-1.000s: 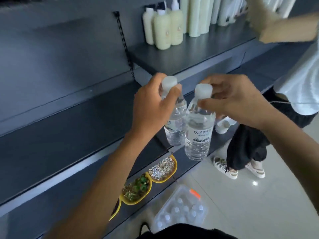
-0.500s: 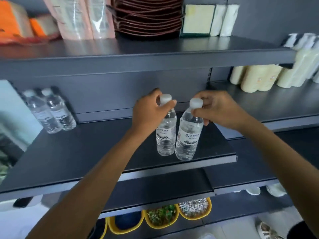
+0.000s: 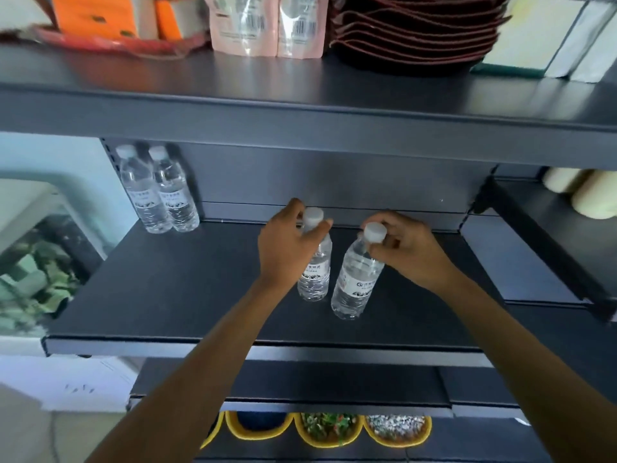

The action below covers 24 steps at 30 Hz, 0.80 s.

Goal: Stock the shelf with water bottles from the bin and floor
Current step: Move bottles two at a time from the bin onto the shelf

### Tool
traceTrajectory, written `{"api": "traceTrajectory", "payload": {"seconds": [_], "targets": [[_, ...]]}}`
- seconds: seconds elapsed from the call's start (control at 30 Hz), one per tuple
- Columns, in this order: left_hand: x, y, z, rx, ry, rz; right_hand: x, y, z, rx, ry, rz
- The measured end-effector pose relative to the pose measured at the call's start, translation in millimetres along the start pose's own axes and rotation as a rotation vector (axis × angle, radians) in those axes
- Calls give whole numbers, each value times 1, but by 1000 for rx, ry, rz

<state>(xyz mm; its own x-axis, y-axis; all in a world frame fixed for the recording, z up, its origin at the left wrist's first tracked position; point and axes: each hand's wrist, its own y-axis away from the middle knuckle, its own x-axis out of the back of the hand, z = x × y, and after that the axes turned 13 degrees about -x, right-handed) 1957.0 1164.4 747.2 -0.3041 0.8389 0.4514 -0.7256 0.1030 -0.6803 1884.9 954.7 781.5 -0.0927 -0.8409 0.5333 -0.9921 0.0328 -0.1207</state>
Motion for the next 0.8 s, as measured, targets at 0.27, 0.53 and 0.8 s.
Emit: {"api": "traceTrajectory", "payload": {"seconds": [0.27, 0.53, 0.8], "targets": [[-12, 16, -3, -45, 61, 38, -28, 0, 22, -48, -92, 138], [-8, 65, -33, 90, 255, -143, -55, 37, 81, -261, -188, 97], [-21, 104, -59, 241, 176, -363, -107, 52, 123, -435, 59, 136]]}}
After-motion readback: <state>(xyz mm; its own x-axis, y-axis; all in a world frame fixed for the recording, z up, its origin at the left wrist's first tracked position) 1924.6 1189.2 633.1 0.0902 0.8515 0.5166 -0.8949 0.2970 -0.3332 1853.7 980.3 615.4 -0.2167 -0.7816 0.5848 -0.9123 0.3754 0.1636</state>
